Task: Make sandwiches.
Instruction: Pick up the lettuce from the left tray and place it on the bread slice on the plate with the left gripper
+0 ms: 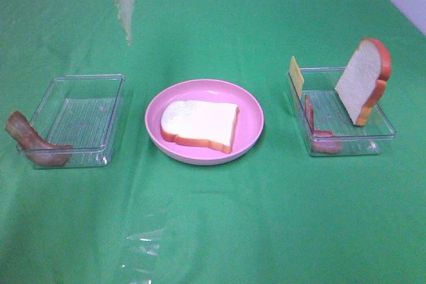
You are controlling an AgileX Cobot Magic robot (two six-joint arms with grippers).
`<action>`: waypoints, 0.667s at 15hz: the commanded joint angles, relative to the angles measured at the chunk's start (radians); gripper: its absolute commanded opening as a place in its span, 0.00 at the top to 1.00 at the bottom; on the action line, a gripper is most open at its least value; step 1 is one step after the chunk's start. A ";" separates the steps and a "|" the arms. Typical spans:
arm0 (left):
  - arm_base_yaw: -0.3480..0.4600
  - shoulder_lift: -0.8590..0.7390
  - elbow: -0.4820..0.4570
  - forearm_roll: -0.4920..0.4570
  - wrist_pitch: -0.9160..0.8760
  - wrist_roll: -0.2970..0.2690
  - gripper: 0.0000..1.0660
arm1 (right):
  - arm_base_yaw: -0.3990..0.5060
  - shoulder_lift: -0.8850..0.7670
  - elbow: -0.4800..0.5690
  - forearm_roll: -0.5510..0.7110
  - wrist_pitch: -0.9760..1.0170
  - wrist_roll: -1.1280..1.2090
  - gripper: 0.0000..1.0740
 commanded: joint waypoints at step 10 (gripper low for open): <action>-0.137 0.288 -0.005 -0.415 -0.012 0.299 1.00 | -0.006 -0.024 0.004 0.002 -0.007 -0.001 0.08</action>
